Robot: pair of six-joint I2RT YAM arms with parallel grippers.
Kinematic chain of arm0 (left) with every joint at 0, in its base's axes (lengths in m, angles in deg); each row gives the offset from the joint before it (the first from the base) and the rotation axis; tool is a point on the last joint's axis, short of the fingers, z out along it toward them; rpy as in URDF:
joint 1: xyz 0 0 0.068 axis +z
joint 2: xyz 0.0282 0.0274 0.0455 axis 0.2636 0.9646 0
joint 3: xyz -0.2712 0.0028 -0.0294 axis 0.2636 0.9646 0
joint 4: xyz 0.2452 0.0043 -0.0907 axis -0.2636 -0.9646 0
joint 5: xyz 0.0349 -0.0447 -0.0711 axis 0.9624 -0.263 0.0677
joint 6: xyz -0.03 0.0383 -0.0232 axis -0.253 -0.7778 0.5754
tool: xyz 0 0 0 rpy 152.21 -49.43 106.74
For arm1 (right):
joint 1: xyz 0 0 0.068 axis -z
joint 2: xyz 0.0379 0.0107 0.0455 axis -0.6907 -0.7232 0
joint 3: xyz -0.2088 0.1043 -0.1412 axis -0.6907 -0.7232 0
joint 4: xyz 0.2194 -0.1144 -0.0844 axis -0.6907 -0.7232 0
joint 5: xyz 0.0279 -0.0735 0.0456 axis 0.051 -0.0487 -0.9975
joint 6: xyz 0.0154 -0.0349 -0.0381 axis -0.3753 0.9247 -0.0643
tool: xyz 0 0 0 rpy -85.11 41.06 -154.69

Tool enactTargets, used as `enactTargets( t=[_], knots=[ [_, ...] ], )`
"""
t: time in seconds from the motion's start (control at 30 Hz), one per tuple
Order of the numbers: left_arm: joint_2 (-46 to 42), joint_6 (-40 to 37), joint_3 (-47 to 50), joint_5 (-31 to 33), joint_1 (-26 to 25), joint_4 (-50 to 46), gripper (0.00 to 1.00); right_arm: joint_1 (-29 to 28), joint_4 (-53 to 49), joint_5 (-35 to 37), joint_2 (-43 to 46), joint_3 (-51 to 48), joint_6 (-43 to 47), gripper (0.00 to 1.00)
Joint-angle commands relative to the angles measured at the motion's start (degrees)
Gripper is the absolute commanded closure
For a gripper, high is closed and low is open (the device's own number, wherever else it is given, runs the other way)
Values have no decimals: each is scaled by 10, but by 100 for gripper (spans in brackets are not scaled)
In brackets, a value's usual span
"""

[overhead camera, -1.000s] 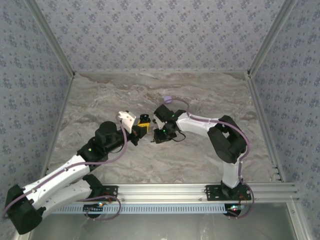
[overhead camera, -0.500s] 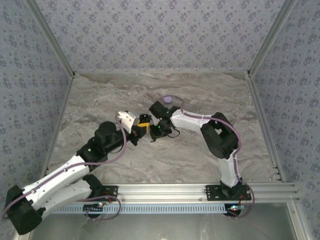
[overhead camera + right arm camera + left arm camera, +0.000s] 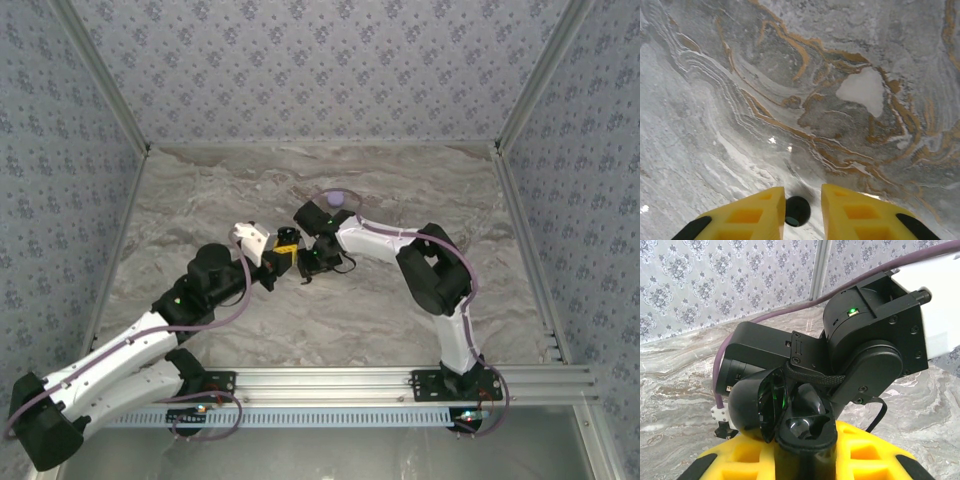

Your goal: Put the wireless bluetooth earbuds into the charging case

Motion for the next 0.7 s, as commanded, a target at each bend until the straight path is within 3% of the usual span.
enactTargets(
  t=[0.0,0.3,0.67],
  knots=[
    [-10,-8,-7,2,1,6,95,-4,-36,17,33,7,3,71],
    [-9,-9,-7,-1,1,7,95,-6,-23,4,78,-54,1,80],
    [-8,-8,-6,-2,1,8,95,-12,-9,-2,47,-61,-19,85]
  ],
)
